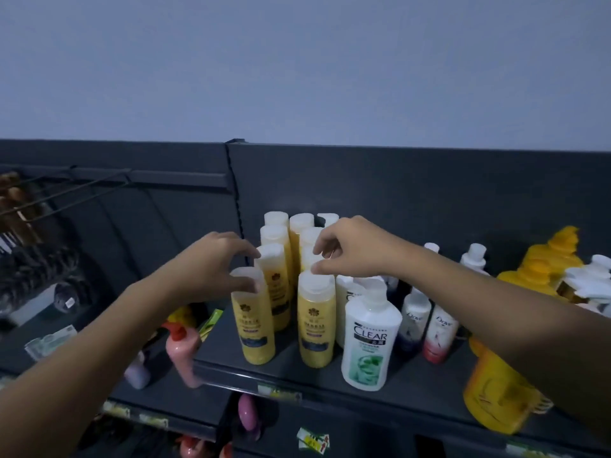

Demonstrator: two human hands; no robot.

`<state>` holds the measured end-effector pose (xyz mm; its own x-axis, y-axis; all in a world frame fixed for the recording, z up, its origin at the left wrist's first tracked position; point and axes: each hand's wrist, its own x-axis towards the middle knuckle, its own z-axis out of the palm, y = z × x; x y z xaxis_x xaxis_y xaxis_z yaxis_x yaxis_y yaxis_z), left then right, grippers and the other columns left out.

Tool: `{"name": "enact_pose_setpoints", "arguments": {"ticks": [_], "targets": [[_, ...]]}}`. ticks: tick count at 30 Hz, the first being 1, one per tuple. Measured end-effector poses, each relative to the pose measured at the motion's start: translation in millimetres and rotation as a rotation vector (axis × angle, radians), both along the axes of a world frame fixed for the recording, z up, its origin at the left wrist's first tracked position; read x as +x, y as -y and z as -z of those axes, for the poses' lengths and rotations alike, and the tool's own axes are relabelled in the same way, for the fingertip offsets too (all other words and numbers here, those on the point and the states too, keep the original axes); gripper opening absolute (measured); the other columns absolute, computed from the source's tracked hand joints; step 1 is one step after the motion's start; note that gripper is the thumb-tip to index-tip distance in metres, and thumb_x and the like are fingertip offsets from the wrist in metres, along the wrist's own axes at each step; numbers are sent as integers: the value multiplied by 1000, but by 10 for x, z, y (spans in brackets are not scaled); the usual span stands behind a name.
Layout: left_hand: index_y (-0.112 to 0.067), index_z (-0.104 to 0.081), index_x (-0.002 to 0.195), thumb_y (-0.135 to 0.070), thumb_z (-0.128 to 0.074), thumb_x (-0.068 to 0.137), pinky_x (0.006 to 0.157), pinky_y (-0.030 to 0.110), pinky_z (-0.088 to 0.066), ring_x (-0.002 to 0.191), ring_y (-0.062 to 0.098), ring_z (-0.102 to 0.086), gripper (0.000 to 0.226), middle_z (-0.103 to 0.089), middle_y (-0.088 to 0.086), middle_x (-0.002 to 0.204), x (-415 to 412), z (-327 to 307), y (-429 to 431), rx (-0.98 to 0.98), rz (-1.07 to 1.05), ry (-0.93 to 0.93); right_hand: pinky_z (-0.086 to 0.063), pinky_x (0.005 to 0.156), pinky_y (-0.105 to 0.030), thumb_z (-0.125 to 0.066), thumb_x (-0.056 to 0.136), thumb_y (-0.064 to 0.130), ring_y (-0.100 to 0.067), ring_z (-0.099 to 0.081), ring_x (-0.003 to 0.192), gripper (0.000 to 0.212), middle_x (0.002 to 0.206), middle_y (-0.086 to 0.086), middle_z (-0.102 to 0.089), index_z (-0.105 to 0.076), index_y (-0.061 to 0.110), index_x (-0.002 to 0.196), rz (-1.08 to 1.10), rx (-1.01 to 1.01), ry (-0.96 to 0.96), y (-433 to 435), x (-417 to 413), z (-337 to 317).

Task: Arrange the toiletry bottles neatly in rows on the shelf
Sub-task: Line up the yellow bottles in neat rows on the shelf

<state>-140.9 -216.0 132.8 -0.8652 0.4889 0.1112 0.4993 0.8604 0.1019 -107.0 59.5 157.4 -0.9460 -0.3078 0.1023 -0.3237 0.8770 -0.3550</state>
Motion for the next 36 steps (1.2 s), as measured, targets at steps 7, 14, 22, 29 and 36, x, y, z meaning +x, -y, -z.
{"name": "enact_pose_setpoints", "arguments": {"ticks": [7, 14, 22, 29, 36], "targets": [[-39, -53, 134, -46, -79, 77, 85, 31, -48, 102, 9, -54, 63, -50, -17, 117, -134, 305, 191, 24, 39, 75, -59, 81, -39, -90, 70, 48, -22, -66, 98, 59, 108, -5, -70, -71, 13, 114, 3, 398, 44, 393, -186, 265], [-36, -58, 132, -49, -78, 77, 84, 34, -51, 94, 12, -53, 60, -56, -12, 112, -256, 450, 181, 112, 22, 21, -52, 60, -30, -91, 67, 43, -18, -68, 86, 41, 87, 0, -72, -77, 16, 96, 36, 267, 81, 436, -247, 301], [-37, -58, 136, -46, -80, 79, 86, 36, -52, 94, 13, -54, 62, -58, -9, 118, -267, 448, 161, 134, 14, 42, -59, 70, -37, -92, 66, 42, -20, -71, 86, 44, 92, -4, -77, -80, 13, 97, 44, 238, 72, 603, -261, 314], [-37, -56, 125, -59, -77, 72, 88, 36, -52, 105, 14, -56, 61, -56, -13, 113, -314, 357, 102, 30, 31, 70, -59, 89, -39, -82, 75, 60, -18, -70, 101, 62, 107, -1, -77, -76, 16, 118, 43, 164, 124, 498, -339, 92], [-31, -58, 130, -66, -65, 83, 90, 36, -55, 106, 11, -62, 60, -63, -9, 119, -631, 49, -195, 97, 35, -7, -56, 88, -35, -86, 81, 36, -21, -65, 106, 55, 118, 0, -69, -68, 17, 130, 103, 250, 82, 175, -790, 1]]}}
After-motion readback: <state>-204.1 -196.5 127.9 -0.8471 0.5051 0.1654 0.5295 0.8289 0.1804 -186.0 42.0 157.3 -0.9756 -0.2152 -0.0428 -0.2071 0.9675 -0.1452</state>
